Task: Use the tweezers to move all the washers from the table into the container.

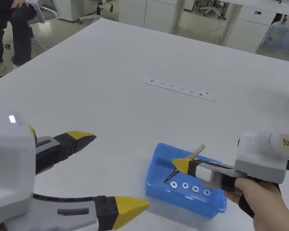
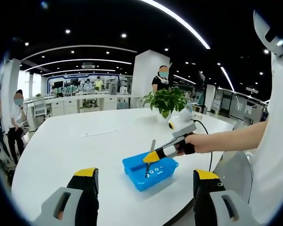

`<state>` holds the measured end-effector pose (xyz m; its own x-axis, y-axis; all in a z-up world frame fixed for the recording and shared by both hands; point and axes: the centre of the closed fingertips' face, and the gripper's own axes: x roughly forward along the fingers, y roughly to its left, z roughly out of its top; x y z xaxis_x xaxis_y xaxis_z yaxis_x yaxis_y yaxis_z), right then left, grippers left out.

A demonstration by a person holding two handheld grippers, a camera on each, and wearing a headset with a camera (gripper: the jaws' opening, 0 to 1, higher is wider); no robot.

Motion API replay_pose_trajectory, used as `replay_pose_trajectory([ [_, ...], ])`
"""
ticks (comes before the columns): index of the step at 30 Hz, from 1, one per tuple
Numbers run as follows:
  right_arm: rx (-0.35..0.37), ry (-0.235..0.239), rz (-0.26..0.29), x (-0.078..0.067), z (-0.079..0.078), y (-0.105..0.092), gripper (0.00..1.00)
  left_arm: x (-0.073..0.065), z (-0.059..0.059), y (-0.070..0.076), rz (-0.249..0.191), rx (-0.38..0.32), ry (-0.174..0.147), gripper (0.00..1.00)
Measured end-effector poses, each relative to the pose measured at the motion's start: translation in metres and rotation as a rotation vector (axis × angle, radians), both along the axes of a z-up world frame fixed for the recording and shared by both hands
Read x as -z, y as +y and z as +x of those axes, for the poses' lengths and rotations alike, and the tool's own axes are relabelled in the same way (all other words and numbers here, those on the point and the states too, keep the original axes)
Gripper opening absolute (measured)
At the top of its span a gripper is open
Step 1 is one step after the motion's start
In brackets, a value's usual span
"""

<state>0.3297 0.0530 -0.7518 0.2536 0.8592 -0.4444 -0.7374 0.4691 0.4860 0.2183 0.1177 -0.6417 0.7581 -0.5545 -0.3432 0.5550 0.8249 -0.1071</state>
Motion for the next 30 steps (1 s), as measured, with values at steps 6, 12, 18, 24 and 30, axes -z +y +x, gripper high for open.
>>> replay_pose_trajectory([
  [6,-0.016,-0.062,-0.058,0.013,0.008,0.001,0.03,0.001,0.0,0.003,0.003,-0.008,0.003,0.84],
  [12,-0.048,-0.151,-0.087,0.015,0.017,0.007,0.03,0.001,0.0,0.002,0.007,-0.005,0.004,0.83],
  [18,-0.088,-0.199,-0.112,0.017,0.013,0.01,0.03,0.001,0.0,-0.001,0.003,-0.001,0.004,0.84],
  [24,-0.122,-0.251,-0.141,0.02,0.014,0.01,0.03,0.002,-0.001,-0.001,0.004,0.0,0.007,0.83],
  [30,-0.093,-0.276,-0.115,0.011,0.017,0.006,0.04,-0.006,0.001,-0.006,-0.064,0.006,0.001,0.81],
])
